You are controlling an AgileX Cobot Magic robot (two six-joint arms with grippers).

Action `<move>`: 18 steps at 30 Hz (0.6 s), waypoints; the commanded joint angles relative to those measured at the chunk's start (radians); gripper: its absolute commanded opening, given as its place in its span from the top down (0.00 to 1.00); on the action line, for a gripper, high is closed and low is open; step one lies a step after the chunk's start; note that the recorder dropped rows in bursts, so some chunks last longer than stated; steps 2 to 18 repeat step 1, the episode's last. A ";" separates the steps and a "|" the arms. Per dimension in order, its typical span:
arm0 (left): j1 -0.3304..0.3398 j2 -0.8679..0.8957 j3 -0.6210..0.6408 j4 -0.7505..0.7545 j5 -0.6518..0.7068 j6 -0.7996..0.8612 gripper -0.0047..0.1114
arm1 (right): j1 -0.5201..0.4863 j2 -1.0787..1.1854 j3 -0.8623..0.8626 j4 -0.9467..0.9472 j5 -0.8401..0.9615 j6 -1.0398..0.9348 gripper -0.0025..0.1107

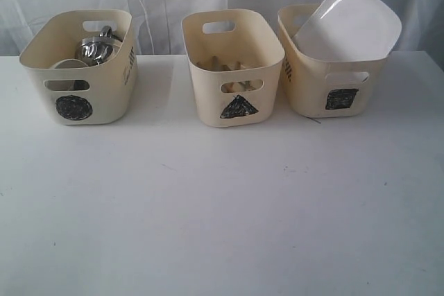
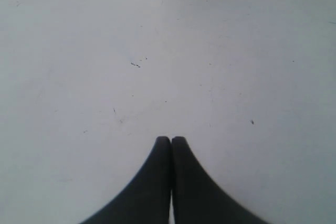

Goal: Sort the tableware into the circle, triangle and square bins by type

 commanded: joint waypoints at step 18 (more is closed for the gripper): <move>-0.005 -0.003 0.008 0.000 0.009 0.000 0.96 | -0.005 -0.005 0.001 -0.005 -0.002 -0.009 0.98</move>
